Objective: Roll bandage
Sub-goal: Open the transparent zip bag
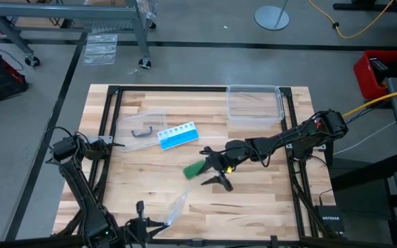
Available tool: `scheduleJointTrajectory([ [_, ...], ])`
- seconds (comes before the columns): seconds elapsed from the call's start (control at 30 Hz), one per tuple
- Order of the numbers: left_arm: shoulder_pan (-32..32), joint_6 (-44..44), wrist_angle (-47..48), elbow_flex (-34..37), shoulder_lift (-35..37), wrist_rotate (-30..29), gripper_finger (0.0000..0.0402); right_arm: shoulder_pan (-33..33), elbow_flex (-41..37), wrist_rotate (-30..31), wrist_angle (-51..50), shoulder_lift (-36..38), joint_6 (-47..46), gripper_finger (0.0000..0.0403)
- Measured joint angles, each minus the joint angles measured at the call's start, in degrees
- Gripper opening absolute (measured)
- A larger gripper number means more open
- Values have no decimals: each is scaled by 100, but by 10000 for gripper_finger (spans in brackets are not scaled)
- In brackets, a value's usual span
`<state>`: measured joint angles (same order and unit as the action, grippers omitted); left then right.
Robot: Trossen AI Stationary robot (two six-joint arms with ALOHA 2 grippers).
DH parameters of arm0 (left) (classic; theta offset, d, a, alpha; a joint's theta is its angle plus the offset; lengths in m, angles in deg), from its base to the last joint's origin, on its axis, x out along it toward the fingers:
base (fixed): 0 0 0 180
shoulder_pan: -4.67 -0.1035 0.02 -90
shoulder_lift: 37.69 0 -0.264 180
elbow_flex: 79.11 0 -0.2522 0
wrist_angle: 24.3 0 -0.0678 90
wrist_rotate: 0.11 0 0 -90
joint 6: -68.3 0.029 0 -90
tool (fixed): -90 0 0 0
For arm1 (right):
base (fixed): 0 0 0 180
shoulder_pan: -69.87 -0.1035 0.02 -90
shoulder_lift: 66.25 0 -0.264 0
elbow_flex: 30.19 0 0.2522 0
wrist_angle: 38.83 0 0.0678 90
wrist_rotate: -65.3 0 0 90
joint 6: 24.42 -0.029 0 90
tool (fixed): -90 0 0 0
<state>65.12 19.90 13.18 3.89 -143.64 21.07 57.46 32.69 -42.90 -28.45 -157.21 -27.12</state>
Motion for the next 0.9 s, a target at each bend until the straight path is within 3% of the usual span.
scheduleJointTrajectory([
  [0.3,-4,65,-3,0,0,-91,0,-305,-2,-27,674,-236,372,211],
  [0.57,-4,94,-41,0,0,-93,0,-288,-2,663,1074,-639,464,211],
  [0.9,-4,179,-68,0,0,-94,0,-299,-2,362,1734,-962,451,211],
])
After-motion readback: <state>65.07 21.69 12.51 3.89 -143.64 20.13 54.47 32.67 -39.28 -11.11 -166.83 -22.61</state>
